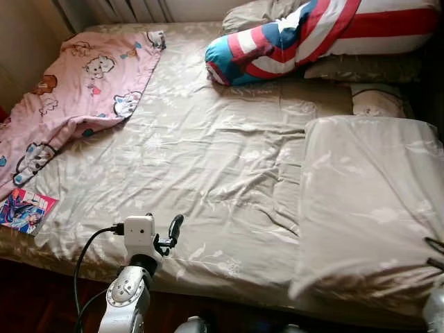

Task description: Clean up the room

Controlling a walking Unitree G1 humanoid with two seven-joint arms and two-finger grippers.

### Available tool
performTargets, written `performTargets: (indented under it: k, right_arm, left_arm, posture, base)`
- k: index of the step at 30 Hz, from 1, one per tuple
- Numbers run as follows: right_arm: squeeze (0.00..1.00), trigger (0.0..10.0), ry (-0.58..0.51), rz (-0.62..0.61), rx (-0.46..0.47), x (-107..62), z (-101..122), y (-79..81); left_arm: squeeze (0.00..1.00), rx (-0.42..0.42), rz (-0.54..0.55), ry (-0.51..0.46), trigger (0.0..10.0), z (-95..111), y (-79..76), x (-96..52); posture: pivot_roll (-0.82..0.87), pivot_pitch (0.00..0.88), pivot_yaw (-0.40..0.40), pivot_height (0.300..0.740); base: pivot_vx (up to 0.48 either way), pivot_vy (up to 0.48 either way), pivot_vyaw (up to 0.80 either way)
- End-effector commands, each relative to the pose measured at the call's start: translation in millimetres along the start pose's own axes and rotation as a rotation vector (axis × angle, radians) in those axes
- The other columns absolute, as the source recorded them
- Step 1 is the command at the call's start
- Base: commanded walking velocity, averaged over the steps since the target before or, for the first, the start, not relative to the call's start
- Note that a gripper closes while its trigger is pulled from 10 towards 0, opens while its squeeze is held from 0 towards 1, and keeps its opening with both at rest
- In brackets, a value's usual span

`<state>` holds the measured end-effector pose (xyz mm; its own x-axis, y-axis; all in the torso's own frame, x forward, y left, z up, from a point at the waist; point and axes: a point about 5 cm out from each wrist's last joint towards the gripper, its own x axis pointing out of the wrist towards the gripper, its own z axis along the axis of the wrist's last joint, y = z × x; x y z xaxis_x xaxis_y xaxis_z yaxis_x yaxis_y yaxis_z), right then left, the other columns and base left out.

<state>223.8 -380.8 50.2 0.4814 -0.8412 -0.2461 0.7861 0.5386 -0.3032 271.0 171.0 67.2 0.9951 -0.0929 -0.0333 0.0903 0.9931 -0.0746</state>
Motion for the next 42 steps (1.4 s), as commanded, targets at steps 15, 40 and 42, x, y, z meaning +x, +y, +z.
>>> performTargets:
  k: [15,40,42]
  right_arm:
    - [1.00,10.0,-0.082,-0.083,-0.003,0.1,5.4,-15.7]
    - [0.00,10.0,0.016,0.959,-0.008,-108.5,-54.0,134.7]
    - [0.00,10.0,0.048,1.026,-0.117,-116.3,-66.7,137.8]
  left_arm:
    - [0.00,0.000,0.015,0.027,10.0,-11.0,6.6,-5.6]
    - [0.00,-0.024,0.090,0.230,10.0,-60.6,20.9,-14.0]
    - [0.00,-0.012,0.109,0.301,10.0,-73.2,27.7,-19.0]
  posture:
    - [-0.12,0.150,0.075,0.740]
    - [-0.11,0.079,0.057,0.740]
    - [-0.10,0.065,0.056,0.740]
  base:
    - [0.000,0.000,0.00]
    - [0.000,0.000,0.00]
    - [0.000,0.000,0.00]
